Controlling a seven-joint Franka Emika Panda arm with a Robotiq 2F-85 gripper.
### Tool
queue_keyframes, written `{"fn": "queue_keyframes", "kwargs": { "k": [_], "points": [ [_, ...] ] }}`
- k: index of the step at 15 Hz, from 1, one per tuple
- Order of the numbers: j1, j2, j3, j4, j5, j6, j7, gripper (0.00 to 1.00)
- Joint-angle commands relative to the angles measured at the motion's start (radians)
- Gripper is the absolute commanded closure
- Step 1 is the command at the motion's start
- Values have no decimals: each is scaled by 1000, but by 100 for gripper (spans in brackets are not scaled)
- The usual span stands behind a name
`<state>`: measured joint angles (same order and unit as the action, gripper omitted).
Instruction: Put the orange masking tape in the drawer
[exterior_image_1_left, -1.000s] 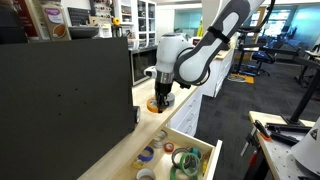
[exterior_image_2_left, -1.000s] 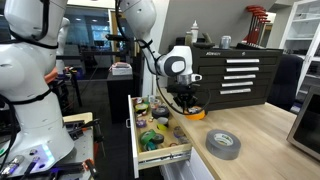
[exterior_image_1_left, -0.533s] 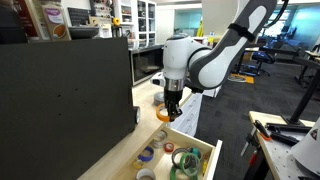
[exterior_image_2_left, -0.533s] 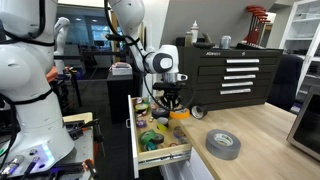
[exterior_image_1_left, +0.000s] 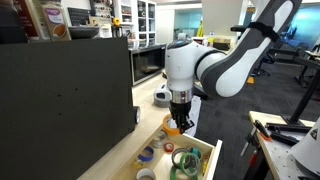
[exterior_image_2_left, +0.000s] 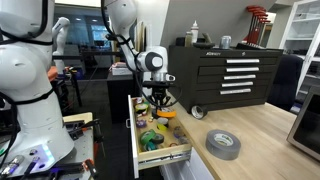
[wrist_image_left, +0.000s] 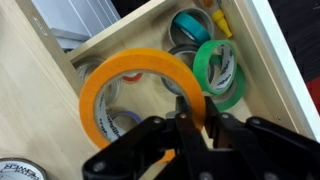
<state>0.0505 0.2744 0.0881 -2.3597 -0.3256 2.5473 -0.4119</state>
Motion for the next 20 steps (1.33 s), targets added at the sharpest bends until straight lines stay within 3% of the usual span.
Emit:
{"fn": "queue_keyframes", "kwargs": {
  "k": [1, 15, 20],
  "points": [
    [15, 29, 1, 11, -12, 7, 28, 95],
    [-20, 304, 88, 148, 68, 71, -88, 95],
    [-16, 397, 72, 210, 30, 104, -111, 95]
  ]
}}
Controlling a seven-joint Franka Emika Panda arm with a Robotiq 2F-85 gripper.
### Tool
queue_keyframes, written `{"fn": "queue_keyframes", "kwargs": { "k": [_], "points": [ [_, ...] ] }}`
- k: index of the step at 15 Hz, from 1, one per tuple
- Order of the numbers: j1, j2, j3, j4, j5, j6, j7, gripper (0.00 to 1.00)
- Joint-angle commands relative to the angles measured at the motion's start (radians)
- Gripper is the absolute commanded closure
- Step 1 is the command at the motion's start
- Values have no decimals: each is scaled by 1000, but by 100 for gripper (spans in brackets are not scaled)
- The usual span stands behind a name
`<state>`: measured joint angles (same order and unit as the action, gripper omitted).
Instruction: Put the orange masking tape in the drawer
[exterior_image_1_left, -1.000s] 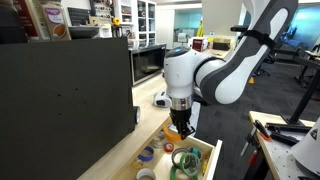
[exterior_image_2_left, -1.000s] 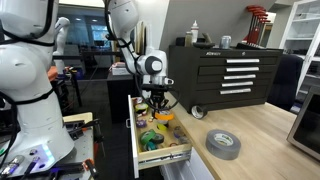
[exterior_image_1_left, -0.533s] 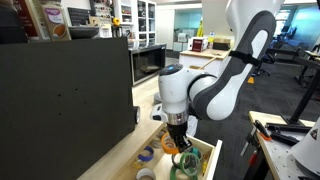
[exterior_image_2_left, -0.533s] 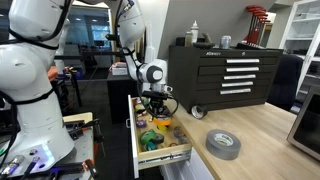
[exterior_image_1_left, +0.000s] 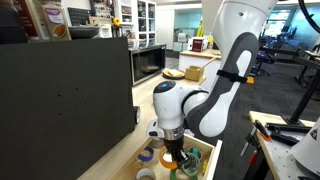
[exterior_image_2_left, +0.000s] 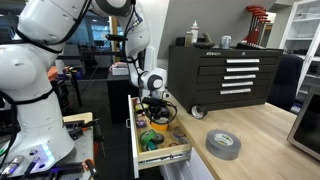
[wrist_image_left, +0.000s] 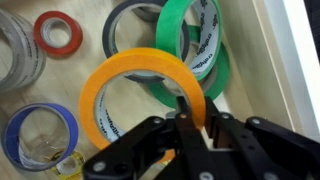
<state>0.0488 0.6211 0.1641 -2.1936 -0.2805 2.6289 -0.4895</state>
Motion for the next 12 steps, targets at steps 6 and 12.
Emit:
{"fn": "queue_keyframes", "kwargs": {
  "k": [6, 12],
  "points": [
    [-23, 109, -49, 105, -58, 19, -55, 57],
    [-80, 51, -46, 76, -42, 35, -76, 26]
  ]
}}
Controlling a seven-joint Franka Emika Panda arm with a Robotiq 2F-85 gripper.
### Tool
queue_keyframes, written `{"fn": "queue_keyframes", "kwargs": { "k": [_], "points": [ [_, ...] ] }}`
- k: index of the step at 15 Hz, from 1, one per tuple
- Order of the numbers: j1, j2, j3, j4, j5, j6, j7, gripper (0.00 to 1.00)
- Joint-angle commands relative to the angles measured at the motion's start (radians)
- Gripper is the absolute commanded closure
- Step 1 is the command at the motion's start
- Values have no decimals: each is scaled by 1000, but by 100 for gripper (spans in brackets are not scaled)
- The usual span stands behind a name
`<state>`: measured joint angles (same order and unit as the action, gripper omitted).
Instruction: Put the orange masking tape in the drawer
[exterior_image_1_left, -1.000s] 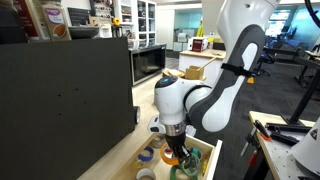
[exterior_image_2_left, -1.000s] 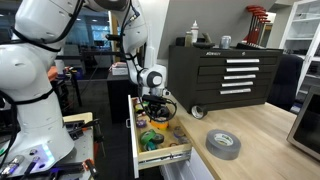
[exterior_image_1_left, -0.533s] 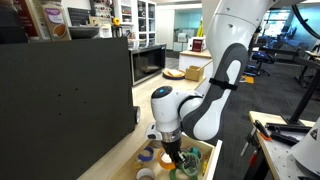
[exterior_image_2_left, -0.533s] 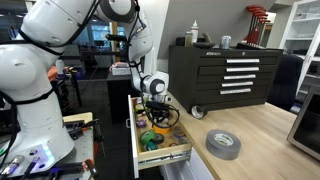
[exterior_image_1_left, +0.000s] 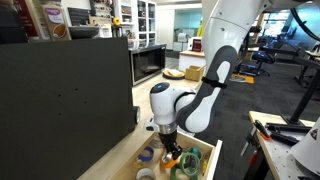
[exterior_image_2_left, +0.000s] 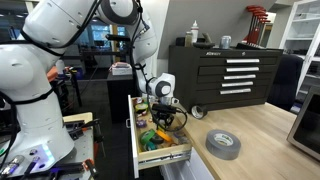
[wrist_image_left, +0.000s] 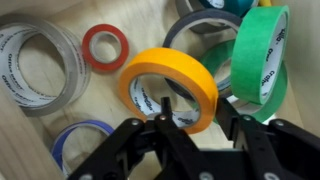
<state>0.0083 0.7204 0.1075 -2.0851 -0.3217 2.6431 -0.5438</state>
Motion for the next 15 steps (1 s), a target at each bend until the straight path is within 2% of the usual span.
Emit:
{"fn": "queue_keyframes", "kwargs": {
  "k": [1, 4, 9, 15],
  "points": [
    [-52, -66, 12, -44, 3, 23, -24, 19],
    [-88, -126, 20, -78, 15, 24, -36, 2],
    [-116, -273, 19, -135, 38, -20, -35, 0],
    [-90, -407, -5, -150, 68, -138, -6, 0]
  ]
}}
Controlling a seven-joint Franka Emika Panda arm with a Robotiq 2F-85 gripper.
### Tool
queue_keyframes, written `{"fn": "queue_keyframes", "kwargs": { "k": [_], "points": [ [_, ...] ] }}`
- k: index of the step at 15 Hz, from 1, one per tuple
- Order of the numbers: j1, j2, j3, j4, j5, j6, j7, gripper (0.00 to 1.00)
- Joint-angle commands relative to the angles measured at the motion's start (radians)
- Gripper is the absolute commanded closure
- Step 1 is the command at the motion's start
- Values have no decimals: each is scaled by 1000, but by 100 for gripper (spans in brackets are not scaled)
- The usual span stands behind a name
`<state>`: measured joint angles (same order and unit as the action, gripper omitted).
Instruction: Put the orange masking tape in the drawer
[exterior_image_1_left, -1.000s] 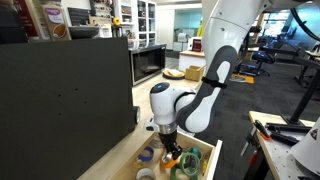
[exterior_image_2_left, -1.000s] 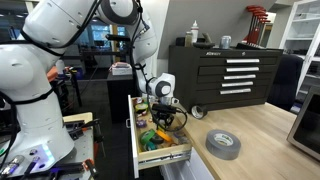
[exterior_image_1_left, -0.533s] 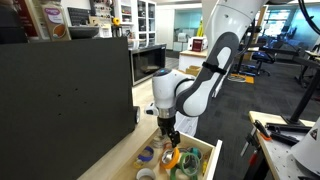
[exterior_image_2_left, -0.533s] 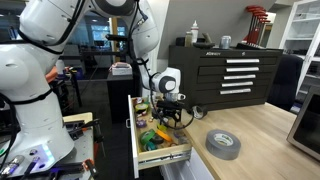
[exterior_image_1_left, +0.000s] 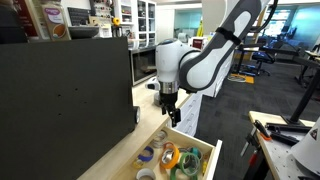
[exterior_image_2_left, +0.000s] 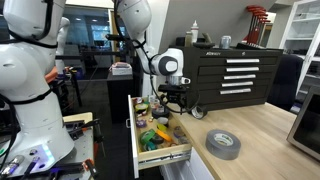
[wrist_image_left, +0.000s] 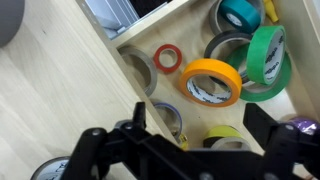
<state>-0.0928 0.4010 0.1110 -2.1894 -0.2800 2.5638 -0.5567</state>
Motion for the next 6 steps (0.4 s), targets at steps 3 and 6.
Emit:
{"fn": "queue_keyframes", "kwargs": {
  "k": [3, 6],
  "points": [
    [25, -122, -24, -42, 21, -101, 37, 0],
    [22, -81, -21, -8, 21, -79, 9, 0]
  ]
}}
